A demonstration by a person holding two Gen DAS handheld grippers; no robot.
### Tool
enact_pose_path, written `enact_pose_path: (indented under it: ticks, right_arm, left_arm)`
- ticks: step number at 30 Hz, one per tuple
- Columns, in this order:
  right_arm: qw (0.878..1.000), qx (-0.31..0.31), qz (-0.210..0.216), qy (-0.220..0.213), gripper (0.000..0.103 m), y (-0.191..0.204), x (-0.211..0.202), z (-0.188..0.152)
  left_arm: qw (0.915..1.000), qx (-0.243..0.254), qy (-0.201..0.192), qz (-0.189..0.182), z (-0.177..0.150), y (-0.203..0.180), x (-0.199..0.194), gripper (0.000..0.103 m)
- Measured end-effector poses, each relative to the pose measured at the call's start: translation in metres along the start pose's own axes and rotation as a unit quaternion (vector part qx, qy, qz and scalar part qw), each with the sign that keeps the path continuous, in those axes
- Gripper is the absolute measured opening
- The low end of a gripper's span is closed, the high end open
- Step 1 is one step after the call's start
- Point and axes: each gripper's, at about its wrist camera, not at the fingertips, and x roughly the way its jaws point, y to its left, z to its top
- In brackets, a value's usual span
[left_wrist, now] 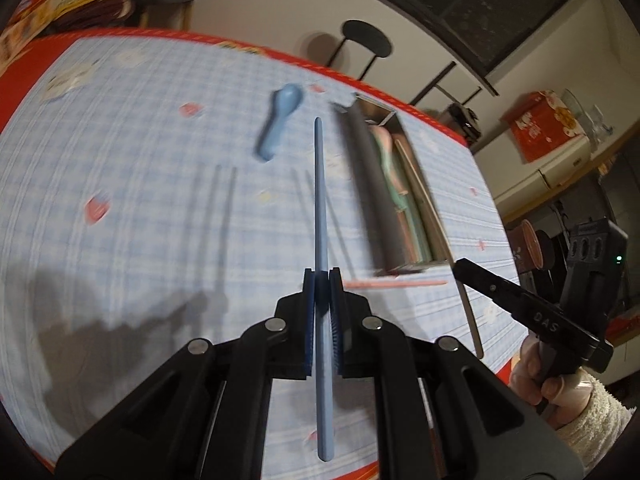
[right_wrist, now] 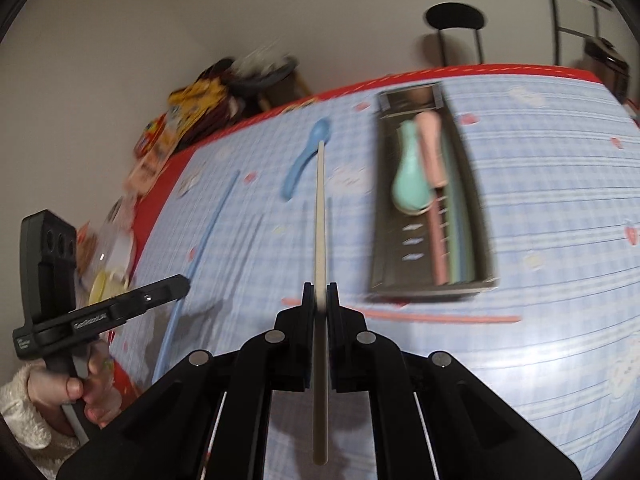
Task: Organize utensils
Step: 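Lift and carry the blue spoon and beige chopstick over the steel rack with both tools, then lower the blue spoon and beige chopstick into the rack and open both tools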
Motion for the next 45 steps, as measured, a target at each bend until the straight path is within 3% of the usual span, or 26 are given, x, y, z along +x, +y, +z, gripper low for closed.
enact_pose_path:
  ticks: [9, 17, 24, 32, 35, 36, 37, 41, 45]
  right_arm:
    - [0.998, 0.050, -0.040, -0.030, 0.006, -0.048, -0.004, 0.036]
    - [0.996, 0.065, -0.060, -0.024, 0.007, -0.067, 0.021, 0.060]
    - [0.994, 0.085, -0.062, -0.012, 0.007, -0.080, 0.040, 0.071]
    - [0.993, 0.098, -0.060, 0.001, 0.007, -0.085, 0.049, 0.074]
    - [0.993, 0.096, -0.068, 0.003, 0.009, -0.084, 0.045, 0.075]
    - [0.993, 0.094, -0.072, -0.001, 0.010, -0.082, 0.041, 0.075]
    - [0.993, 0.094, -0.076, -0.004, 0.017, -0.082, 0.037, 0.075]
    - [0.992, 0.091, -0.086, -0.024, 0.054, -0.077, 0.016, 0.069]
    - [0.992, 0.077, -0.096, -0.032, 0.076, -0.068, 0.000, 0.059]
  left_arm:
    - [0.9986, 0.014, 0.012, -0.050, 0.048, -0.050, 0.045, 0.011]
    - [0.9962, -0.033, 0.039, -0.071, 0.083, -0.080, 0.111, 0.011]
    - [0.9919, -0.079, 0.065, -0.075, 0.086, -0.084, 0.157, 0.011]
    - [0.9894, -0.089, 0.074, -0.088, 0.091, -0.088, 0.177, 0.011]
    - [0.9912, -0.078, 0.071, -0.079, 0.092, -0.087, 0.172, 0.024]
    - [0.9915, -0.078, 0.068, -0.079, 0.093, -0.086, 0.168, 0.028]
    - [0.9920, -0.077, 0.064, -0.077, 0.094, -0.085, 0.164, 0.031]
    - [0.9962, -0.055, 0.036, -0.057, 0.098, -0.080, 0.136, 0.057]
    - [0.9987, -0.040, 0.008, -0.031, 0.097, -0.066, 0.103, 0.081]
